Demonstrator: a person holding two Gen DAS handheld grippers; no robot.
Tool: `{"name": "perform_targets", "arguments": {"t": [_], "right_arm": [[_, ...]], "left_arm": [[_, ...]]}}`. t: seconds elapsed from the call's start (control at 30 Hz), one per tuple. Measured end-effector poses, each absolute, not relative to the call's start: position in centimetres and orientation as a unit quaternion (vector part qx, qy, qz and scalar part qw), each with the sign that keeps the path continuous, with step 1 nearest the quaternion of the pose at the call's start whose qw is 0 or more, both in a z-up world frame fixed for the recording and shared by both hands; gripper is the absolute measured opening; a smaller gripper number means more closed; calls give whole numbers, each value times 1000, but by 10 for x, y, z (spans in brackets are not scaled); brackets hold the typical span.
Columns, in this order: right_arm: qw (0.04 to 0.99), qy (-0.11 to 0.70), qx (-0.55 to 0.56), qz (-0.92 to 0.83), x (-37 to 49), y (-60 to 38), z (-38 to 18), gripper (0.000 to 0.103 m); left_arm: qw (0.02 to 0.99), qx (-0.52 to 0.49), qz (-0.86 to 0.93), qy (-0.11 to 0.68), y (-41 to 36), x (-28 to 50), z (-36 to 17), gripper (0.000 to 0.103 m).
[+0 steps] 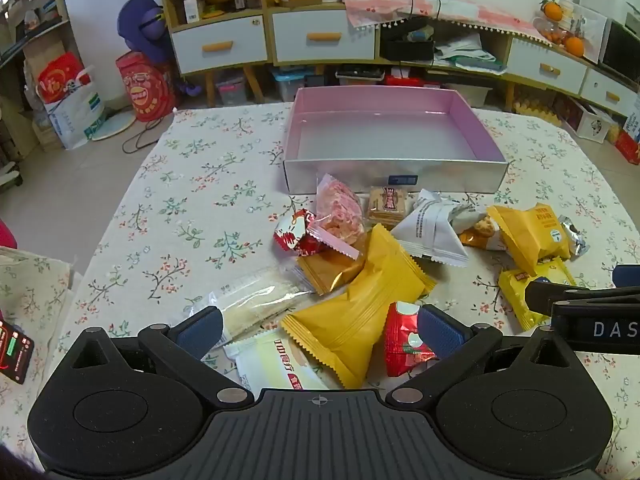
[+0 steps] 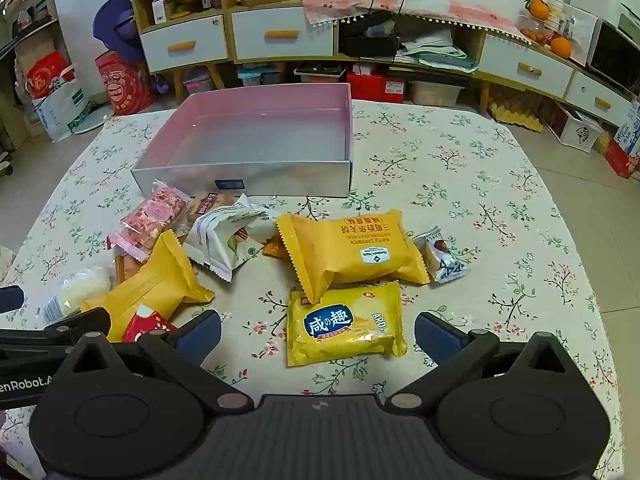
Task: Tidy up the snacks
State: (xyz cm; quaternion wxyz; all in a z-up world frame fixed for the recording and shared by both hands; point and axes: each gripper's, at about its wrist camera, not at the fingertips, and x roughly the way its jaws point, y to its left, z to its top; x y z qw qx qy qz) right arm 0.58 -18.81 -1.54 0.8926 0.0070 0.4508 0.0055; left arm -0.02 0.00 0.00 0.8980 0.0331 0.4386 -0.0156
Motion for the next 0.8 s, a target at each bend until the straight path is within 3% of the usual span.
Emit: {"name": "perform_targets", "arguments": {"t": [0.8], "right_arm": [[892, 452, 9, 2, 7, -189, -15, 77]], "left_arm": [[898, 32, -14, 438, 2, 0, -1, 103]]}}
